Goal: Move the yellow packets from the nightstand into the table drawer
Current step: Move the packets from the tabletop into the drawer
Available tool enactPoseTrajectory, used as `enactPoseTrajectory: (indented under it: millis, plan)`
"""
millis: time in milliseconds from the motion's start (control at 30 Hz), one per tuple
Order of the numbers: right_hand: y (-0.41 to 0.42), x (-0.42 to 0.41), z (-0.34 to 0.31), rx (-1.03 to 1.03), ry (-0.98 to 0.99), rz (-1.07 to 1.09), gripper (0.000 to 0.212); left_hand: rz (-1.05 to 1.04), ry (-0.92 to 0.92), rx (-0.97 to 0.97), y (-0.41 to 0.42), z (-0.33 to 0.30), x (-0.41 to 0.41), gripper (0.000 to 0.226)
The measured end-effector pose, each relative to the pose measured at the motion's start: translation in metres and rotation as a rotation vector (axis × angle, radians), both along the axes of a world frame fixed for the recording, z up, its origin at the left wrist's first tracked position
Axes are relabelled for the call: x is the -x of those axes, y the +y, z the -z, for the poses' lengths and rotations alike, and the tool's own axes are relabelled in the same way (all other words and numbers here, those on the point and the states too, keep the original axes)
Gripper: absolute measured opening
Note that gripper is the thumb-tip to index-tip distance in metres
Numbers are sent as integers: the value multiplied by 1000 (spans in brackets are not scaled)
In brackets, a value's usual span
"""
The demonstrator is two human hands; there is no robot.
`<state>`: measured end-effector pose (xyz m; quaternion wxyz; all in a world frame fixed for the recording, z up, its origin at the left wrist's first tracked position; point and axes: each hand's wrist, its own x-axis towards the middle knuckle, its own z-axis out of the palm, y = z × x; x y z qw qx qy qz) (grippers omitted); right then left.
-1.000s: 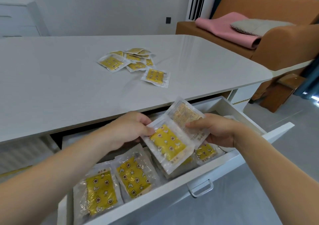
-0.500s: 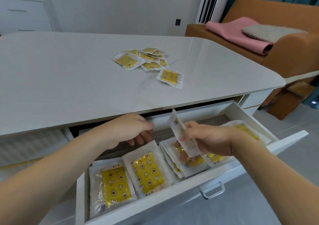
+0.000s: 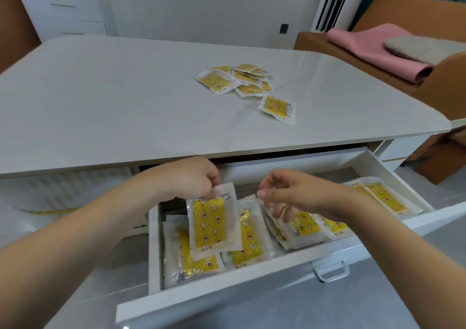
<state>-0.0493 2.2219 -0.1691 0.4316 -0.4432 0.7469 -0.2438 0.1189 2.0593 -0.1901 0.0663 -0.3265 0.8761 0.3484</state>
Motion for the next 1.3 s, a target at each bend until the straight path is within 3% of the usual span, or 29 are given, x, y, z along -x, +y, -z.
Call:
enactPoseTrajectory:
  millis: [133, 267, 333, 433, 600, 767, 933, 1033, 1100, 1200, 1300]
  plan:
    - [-15, 1, 0, 189, 132, 74, 7, 118, -162, 132, -8, 6, -20, 17]
    - [-35, 5, -8, 384, 280, 199, 9, 235, -298, 336, 0, 10, -28, 19]
    - [-46, 13, -15, 482, 373, 253, 10, 262, -240, 435, 5, 0, -26, 23]
    - [-67, 36, -19, 561, 464, 322, 11, 179, 30, 410, 8, -37, -13, 21]
    - [-106, 91, -7, 393, 690, 448, 35, -64, 383, 425, -23, -70, 33, 27]
    - [-136, 110, 6, 176, 774, 451, 72, -152, 385, 557, -92, -56, 93, 32]
    - [-164, 131, 12, 118, 892, 301, 90, -294, 383, 501, -156, -46, 147, 45]
    - [-173, 139, 10, 136, 902, 366, 89, -249, 179, 614, -190, -27, 165, 59]
    - [-178, 142, 8, 159, 895, 442, 82, -239, 87, 608, -197, -17, 169, 50]
    - [-179, 150, 4, 313, 770, 568, 60, -262, 162, 589, -202, -14, 169, 40]
    - [-179, 152, 2, 603, 558, 558, 36, -262, 227, 578, -204, -13, 170, 48]
